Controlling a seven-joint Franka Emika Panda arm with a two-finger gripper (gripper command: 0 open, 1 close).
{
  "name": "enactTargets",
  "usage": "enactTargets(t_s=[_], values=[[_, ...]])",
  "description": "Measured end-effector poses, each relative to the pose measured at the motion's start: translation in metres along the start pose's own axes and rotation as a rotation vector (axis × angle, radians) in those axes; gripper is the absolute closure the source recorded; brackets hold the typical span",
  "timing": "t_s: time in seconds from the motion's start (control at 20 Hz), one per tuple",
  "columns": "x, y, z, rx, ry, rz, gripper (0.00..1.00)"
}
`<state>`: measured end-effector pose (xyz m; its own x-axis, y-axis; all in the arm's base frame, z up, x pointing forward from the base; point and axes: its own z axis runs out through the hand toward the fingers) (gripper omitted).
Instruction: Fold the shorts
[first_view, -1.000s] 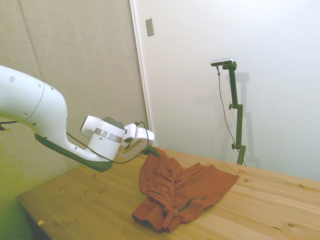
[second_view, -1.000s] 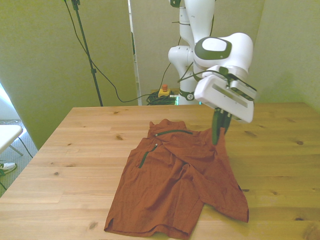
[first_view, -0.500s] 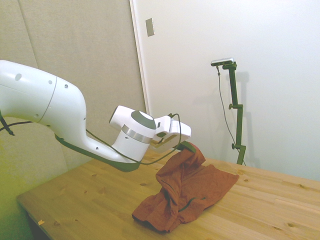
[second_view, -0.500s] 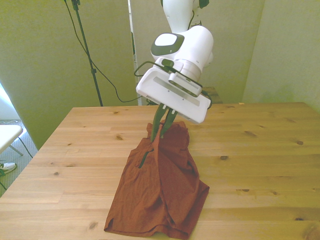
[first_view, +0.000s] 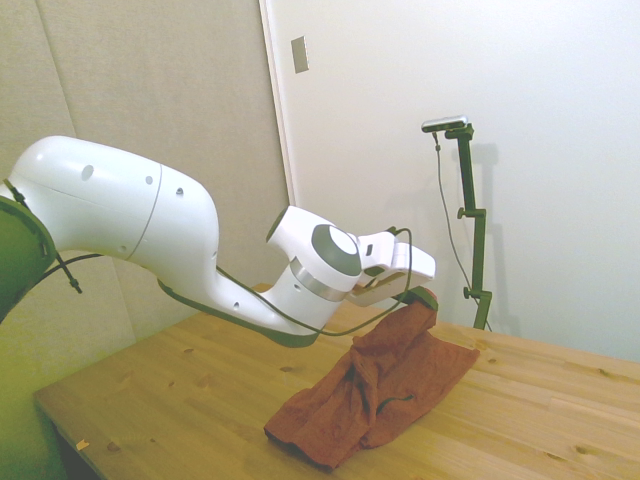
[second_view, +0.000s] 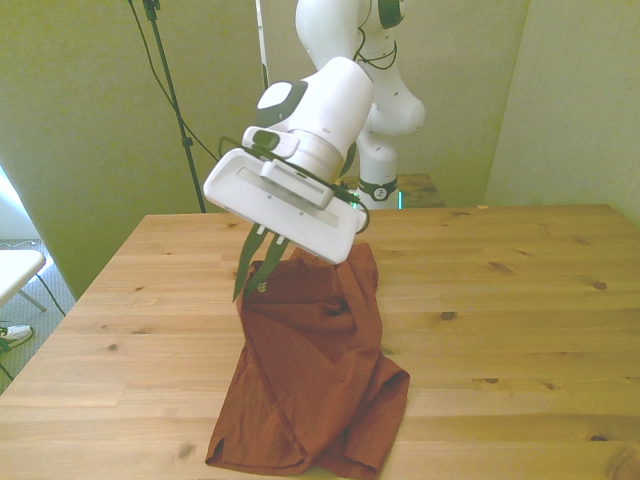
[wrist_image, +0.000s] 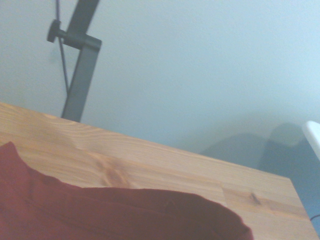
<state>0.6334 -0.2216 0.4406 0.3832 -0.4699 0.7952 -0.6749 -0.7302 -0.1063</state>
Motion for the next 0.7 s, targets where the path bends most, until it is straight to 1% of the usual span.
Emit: enactTargets(t_s=[0.15,0.3,0.55,0.65,0.7], values=[[0.014,0.020,0.030,-0.019,-0.023,0.063,0.00],[0.030,0.038,0.054,-0.035,-0.035,0.106,0.00],[0.038,0.041,0.065,-0.042,-0.045,0.118,0.00],[0.040,0.040,0.065,-0.034,-0.077,0.150,0.00],[0.038,0.037,0.064,-0.026,-0.116,0.177,0.00]])
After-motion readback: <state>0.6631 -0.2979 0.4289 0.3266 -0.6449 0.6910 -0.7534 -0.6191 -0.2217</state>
